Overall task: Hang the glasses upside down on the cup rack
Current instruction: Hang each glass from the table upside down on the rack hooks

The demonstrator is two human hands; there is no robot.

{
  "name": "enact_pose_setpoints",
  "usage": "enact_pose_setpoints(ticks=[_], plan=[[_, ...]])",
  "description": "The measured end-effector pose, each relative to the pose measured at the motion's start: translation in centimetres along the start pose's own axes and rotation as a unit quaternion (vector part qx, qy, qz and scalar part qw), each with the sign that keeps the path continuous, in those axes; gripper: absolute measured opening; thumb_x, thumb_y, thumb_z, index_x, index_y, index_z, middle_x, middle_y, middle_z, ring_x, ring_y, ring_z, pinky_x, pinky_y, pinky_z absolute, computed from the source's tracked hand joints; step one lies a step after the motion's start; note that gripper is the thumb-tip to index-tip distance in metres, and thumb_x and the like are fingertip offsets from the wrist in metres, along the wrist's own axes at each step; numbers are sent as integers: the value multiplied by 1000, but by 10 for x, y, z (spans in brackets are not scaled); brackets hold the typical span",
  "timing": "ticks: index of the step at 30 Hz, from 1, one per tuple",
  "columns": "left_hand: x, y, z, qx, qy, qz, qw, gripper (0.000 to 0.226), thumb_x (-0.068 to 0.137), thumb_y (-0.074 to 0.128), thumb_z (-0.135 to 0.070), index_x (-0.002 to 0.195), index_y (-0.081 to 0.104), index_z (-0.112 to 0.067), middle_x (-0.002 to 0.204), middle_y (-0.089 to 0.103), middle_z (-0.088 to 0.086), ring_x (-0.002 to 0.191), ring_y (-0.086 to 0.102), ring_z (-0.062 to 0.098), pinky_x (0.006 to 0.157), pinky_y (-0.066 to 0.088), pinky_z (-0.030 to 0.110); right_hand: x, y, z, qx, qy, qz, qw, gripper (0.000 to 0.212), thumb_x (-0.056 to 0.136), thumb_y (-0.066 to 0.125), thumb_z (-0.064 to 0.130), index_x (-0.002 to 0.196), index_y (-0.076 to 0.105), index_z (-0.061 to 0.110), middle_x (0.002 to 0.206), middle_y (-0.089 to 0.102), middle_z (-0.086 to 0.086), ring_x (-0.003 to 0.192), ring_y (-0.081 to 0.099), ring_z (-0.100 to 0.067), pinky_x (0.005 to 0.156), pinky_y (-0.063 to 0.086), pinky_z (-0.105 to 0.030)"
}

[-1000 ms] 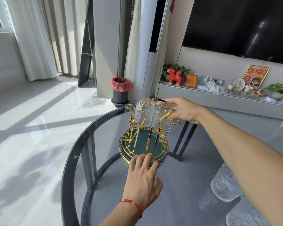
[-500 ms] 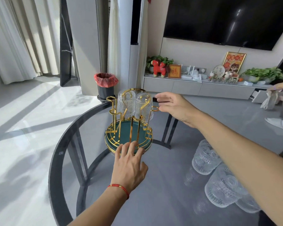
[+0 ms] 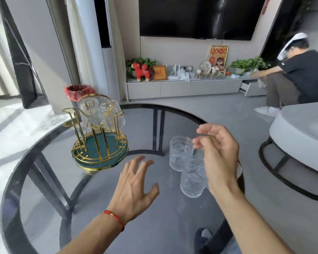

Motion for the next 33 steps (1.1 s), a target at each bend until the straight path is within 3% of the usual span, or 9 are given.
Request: enact_pose_setpoints(ticks=[3,6,13,15,18,22,26,29,33], plan=[[2,16,-57,-140,34,3,990,67,80,69,-42,139,46,-20,135,49,-3,127,46,15,109,39,27,-6,-12,1,-17,-33,3,999,24,85,53,0,94,69,16,97,73,3,71,69,-9,68,55,-19],[6,37,-86,-219,-1,-16,976,91,74,81,-40,149,33,-22,138,41,-7,132,43,10,111,39,25,0,-22,-13,-18,2,-17,1000,18,85,57,10,91,70,21,87,74,10,68,68,-7,67,55,-22],[20,60,-89,-212,-57,-61,974,97,73,87,-42,150,29,-28,127,39,-31,123,40,-13,99,33,3,1,-37,-39,-1,92,-55,994,17,79,56,22,85,72,27,86,75,5,74,68,-9,67,55,-31],[23,59,-85,-201,-65,-69,975,91,71,88,-41,146,40,-22,123,47,-23,115,45,-14,98,39,7,3,-39,-38,-6,91,-62,994,18,78,56,22,85,71,27,86,75,4,74,67,-11,69,58,-39],[28,51,-78,-186,-94,-70,976,89,63,91,-44,139,54,-18,116,60,-8,106,59,9,93,55,36,5,-39,-37,-12,96,-68,993,17,79,56,22,86,71,26,89,75,0,80,67,-18,82,59,-55],[26,21,-69,-216,-75,-67,971,82,56,89,-49,129,62,-25,113,65,-13,107,61,4,85,58,33,1,-33,-33,-26,90,-48,994,16,80,57,26,86,71,28,94,77,-1,91,71,-24,89,58,-59],[27,-27,-60,-241,-25,-51,969,75,56,87,-52,123,63,-31,113,71,-11,106,68,10,82,56,23,-5,-8,-25,-25,60,70,995,16,83,62,26,93,74,24,98,78,2,101,73,-19,95,57,-43],[31,-60,-34,-297,-42,-67,951,75,57,89,-50,124,63,-28,113,75,-7,107,70,6,82,55,15,-23,29,-31,-32,85,213,973,29,87,63,28,114,73,27,122,75,12,121,65,2,106,47,-24],[25,-73,18,-429,-139,-117,885,74,59,86,-42,124,64,-17,118,74,-2,111,70,18,87,57,34,-45,68,-57,-43,196,304,931,41,101,53,48,141,57,40,145,57,25,133,51,10,117,38,-30]])
Point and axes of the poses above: each hand's wrist, its own x-axis towards the middle knuckle, its own y-axis out of the palm, z = x × y, the point moved 9 cm from there along x, towards the middle knuckle
